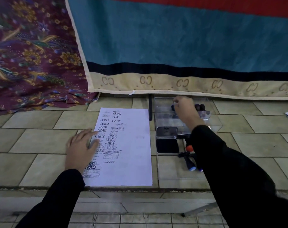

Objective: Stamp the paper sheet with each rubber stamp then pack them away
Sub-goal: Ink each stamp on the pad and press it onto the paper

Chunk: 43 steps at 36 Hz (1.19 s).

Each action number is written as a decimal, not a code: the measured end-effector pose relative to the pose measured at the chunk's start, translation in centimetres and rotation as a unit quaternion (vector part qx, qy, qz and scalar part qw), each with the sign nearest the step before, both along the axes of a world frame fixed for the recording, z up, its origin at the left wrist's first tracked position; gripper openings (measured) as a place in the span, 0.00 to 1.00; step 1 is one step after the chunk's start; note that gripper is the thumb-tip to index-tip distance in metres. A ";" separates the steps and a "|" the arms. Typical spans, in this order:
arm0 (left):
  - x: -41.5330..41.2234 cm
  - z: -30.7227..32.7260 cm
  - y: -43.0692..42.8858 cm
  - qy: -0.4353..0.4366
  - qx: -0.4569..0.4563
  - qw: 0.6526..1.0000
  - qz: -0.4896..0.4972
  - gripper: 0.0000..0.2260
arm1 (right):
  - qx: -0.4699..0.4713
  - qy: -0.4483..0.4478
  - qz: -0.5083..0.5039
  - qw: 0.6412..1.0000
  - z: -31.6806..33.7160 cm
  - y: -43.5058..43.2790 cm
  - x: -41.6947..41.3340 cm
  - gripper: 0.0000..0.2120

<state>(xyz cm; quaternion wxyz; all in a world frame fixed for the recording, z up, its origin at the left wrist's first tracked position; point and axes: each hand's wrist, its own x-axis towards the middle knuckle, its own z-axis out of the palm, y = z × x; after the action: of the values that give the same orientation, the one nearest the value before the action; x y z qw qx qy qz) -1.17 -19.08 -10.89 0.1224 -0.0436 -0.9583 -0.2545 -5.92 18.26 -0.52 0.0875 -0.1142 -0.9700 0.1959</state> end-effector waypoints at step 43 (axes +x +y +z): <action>-0.2 -0.4 -0.3 0.005 -0.012 1.000 -0.007 0.18 | 0.026 0.031 0.005 0.999 -0.8 1.2 -2.0 0.14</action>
<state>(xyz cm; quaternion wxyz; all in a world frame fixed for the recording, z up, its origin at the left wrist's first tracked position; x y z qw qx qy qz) -1.38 -19.38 -11.32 0.1251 -0.0536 -0.9603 -0.2435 -7.92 19.51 -1.30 0.1200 -0.1011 -0.9721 0.1744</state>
